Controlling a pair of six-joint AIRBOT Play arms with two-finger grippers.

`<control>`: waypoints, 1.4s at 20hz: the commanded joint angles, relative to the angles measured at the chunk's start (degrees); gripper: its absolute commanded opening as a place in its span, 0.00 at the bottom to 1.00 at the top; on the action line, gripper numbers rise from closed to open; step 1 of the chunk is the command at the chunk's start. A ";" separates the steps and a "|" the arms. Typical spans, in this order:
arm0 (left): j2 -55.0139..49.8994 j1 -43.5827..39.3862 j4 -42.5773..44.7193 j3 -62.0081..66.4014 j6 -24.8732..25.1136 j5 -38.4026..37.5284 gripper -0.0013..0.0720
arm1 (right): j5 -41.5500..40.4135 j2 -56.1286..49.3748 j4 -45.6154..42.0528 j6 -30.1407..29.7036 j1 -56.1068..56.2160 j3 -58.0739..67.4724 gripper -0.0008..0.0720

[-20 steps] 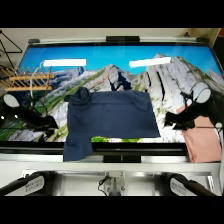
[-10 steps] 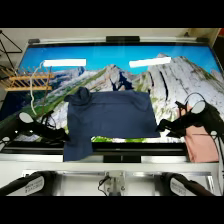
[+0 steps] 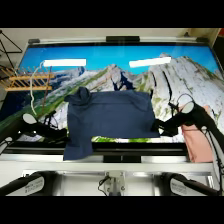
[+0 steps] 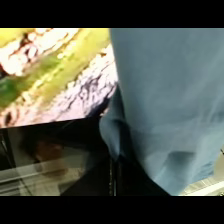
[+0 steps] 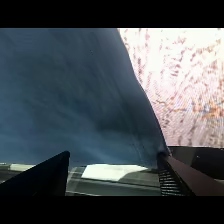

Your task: Fold the shirts.

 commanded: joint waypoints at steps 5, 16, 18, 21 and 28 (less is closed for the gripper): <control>3.08 -0.02 -0.48 0.02 0.17 -2.05 0.06 | 4.70 -0.81 -1.25 -4.13 0.44 0.35 0.89; 5.62 -0.02 -0.33 0.02 0.68 -2.97 0.06 | 3.37 -2.86 -1.95 -2.40 -2.32 1.27 0.89; 5.62 -0.02 -0.31 0.02 1.25 -2.21 0.06 | 0.94 -5.55 -0.70 0.37 -0.42 1.27 0.89; 5.70 -0.02 -0.28 0.07 1.27 -1.77 0.06 | -2.93 -7.43 5.81 0.98 2.43 1.29 0.47; 18.93 -0.02 13.00 22.71 -1.36 -7.50 0.05 | 1.86 6.69 6.47 -4.09 3.91 16.22 0.10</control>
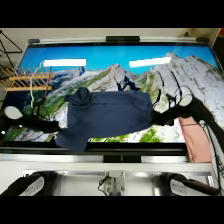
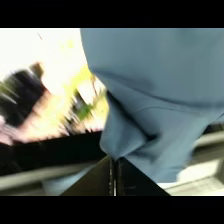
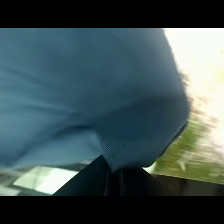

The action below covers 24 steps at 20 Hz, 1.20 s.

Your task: Fold the shirts.

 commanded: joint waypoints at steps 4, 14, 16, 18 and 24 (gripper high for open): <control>16.24 -0.02 6.08 42.75 -3.58 2.27 0.05 | -3.26 23.54 0.31 -11.08 0.33 27.08 0.11; 24.61 -0.02 5.68 72.19 -8.00 20.48 0.05 | -20.46 52.35 -12.68 1.81 0.33 39.78 0.11; 24.44 -0.02 8.96 70.40 -7.98 17.03 0.05 | -15.19 51.69 -14.71 3.67 0.33 39.71 0.11; 24.41 -0.02 12.00 66.36 -7.96 15.37 0.05 | -7.43 48.96 -15.63 3.65 0.33 39.71 0.11; 23.71 -0.02 13.86 44.41 -7.80 15.26 0.05 | 9.57 30.73 -21.40 2.95 0.33 38.95 0.11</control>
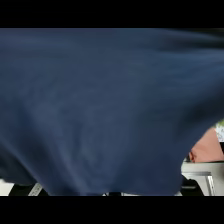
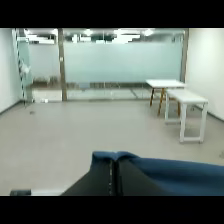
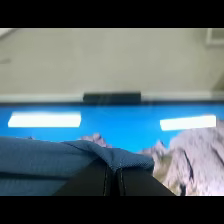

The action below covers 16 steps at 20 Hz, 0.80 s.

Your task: Fold the shirts.

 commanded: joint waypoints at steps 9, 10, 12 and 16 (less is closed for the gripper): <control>-15.47 -0.15 -6.51 -41.03 0.02 27.74 0.06 | -6.84 -42.21 -1.70 0.50 -0.04 -7.13 0.11; -18.58 -0.52 -6.88 -41.05 0.00 30.38 0.06 | -8.35 -44.72 -1.70 1.77 -0.04 -7.13 0.11; -24.94 -2.16 -6.88 -41.03 -0.02 34.67 0.06 | -10.97 -48.39 -1.70 4.59 -0.04 -7.13 0.11; -36.04 -6.54 -6.91 -41.05 -2.32 32.41 0.06 | -9.38 -54.99 2.95 8.61 0.26 -7.15 0.11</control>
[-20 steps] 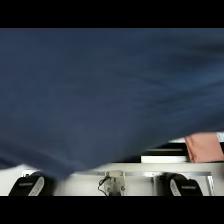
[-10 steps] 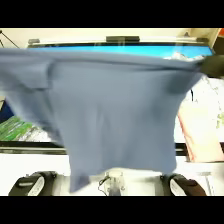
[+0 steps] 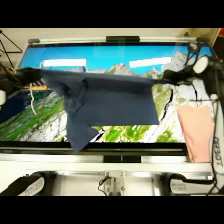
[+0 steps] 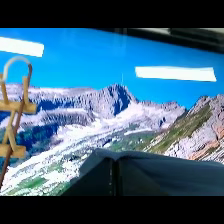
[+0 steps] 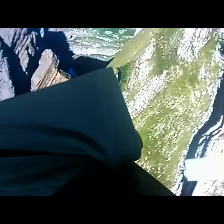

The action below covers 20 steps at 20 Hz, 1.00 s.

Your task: Fold the shirts.

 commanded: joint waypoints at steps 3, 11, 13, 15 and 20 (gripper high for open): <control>-12.63 -5.03 -1.18 -0.63 -8.37 -2.64 0.12 | 1.62 -8.55 9.77 2.71 1.49 -0.07 0.15; -12.28 9.22 -0.68 9.94 -4.42 -43.34 0.87 | 28.33 -1.68 -0.07 -5.07 -5.57 4.17 0.77; -12.22 10.95 -0.76 6.71 0.96 -51.36 0.84 | 33.29 0.48 -1.05 -6.67 -7.76 1.16 0.77; -11.67 10.75 -1.84 0.50 4.07 -52.94 0.85 | 31.32 4.24 0.07 -6.54 -9.31 -5.31 0.77; -11.17 10.75 -14.34 -12.63 6.43 -39.08 0.85 | 25.00 8.55 3.34 -9.33 -9.64 -16.33 0.77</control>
